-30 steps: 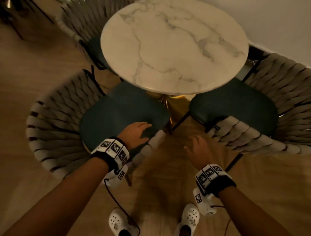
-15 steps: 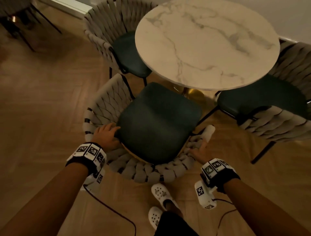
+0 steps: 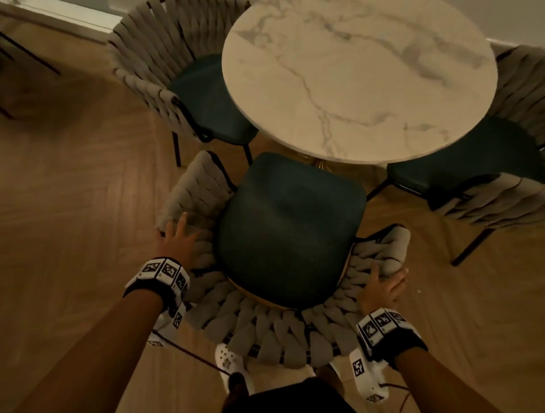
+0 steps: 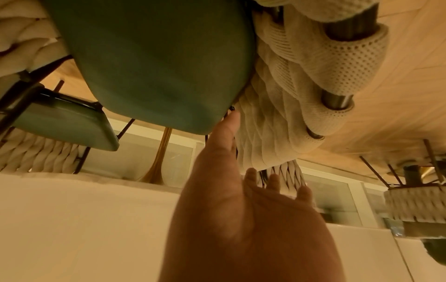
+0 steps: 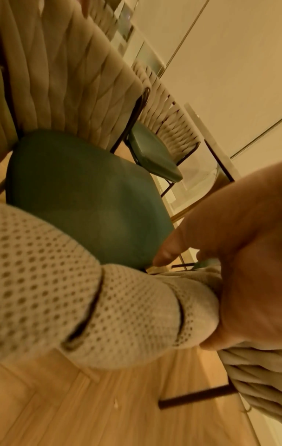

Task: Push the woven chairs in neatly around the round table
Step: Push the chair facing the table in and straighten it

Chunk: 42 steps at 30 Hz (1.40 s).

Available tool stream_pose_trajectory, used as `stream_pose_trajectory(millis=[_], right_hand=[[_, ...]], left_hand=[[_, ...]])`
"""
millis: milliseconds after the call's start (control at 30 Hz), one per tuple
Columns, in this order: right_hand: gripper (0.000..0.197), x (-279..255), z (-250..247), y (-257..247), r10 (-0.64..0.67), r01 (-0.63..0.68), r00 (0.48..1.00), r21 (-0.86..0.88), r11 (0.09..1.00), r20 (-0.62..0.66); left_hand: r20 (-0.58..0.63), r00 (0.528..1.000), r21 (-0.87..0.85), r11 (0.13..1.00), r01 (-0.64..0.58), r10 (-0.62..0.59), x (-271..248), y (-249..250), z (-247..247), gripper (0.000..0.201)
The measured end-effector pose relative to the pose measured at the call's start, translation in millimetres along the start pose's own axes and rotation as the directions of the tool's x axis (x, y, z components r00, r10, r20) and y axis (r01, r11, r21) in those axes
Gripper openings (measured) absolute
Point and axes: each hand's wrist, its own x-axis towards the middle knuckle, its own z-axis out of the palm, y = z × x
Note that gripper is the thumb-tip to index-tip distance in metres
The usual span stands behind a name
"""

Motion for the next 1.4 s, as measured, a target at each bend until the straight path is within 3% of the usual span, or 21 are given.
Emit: stream_pose_trajectory(millis=[133, 200, 267, 300, 333, 400, 467, 533, 567, 633, 733, 867, 967, 1133, 1267, 1400], right_hand=[[0.064, -18, 6, 4, -0.048, 0.058, 0.996, -0.135, 0.989, 0.075], [0.053, -41, 13, -8, -0.053, 0.075, 0.995, -0.252, 0.965, 0.090], [0.047, -73, 23, -25, -0.133, 0.183, 0.973, -0.280, 0.942, 0.186], [0.051, -92, 31, -34, -0.210, 0.264, 0.949, -0.228, 0.937, 0.234], [0.063, -110, 39, -44, -0.295, 0.350, 0.911, -0.162, 0.923, 0.288], [0.104, -146, 59, -59, -0.444, 0.474, 0.823, 0.001, 0.880, 0.354], [0.112, -176, 76, -65, -0.586, 0.621, 0.728, 0.020, 0.784, 0.357], [0.107, -196, 84, -69, -0.590, 0.699, 0.662, -0.095, 0.709, 0.463], [0.102, -200, 87, -69, -0.537, 0.687, 0.680, -0.177, 0.705, 0.499], [0.080, -199, 91, -70, -0.523, 0.669, 0.725, -0.277, 0.690, 0.447], [0.052, -185, 93, -72, -0.485, 0.667, 0.691, -0.212, 0.714, 0.536], [0.045, -172, 93, -75, -0.485, 0.676, 0.696, -0.254, 0.692, 0.530], [0.040, -158, 99, -87, -0.505, 0.676, 0.707, -0.262, 0.689, 0.496], [0.043, -154, 101, -104, -0.571, 0.733, 0.662, -0.258, 0.630, 0.486], [0.047, -155, 101, -104, -0.583, 0.765, 0.631, -0.283, 0.579, 0.512], [0.049, -149, 105, -101, -0.595, 0.796, 0.593, -0.284, 0.534, 0.542]], left_hand=[[0.051, 0.999, 0.007, 1.000, -0.009, 0.009, 18, -32, 10, 0.055], [0.058, 0.995, -0.021, 0.996, -0.083, 0.084, 22, -42, 14, 0.050], [0.059, 0.968, -0.037, 0.970, -0.240, 0.242, 17, -46, 22, 0.048], [0.074, 0.935, -0.041, 0.938, -0.344, 0.346, 12, -44, 28, 0.056], [0.102, 0.885, -0.043, 0.891, -0.451, 0.453, 6, -43, 35, 0.076], [0.192, 0.757, -0.015, 0.773, -0.634, 0.625, -10, -40, 50, 0.118], [0.301, 0.654, 0.019, 0.681, -0.732, 0.694, -28, -39, 60, 0.127], [0.348, 0.620, 0.058, 0.644, -0.763, 0.704, -41, -36, 69, 0.113], [0.326, 0.605, 0.106, 0.608, -0.787, 0.727, -41, -37, 77, 0.096], [0.240, 0.625, 0.211, 0.589, -0.780, 0.742, -37, -39, 83, 0.063], [0.126, 0.630, 0.237, 0.593, -0.770, 0.767, -19, -39, 102, 0.057], [-0.040, 0.524, 0.273, 0.514, -0.813, 0.851, -6, -36, 104, 0.050], [-0.081, 0.538, 0.267, 0.539, -0.799, 0.839, 10, -36, 91, 0.052], [-0.091, 0.633, 0.247, 0.633, -0.733, 0.769, 21, -45, 85, 0.060], [-0.124, 0.623, 0.260, 0.632, -0.730, 0.772, 17, -47, 89, 0.063], [-0.128, 0.660, 0.244, 0.669, -0.703, 0.740, 14, -47, 90, 0.063]])
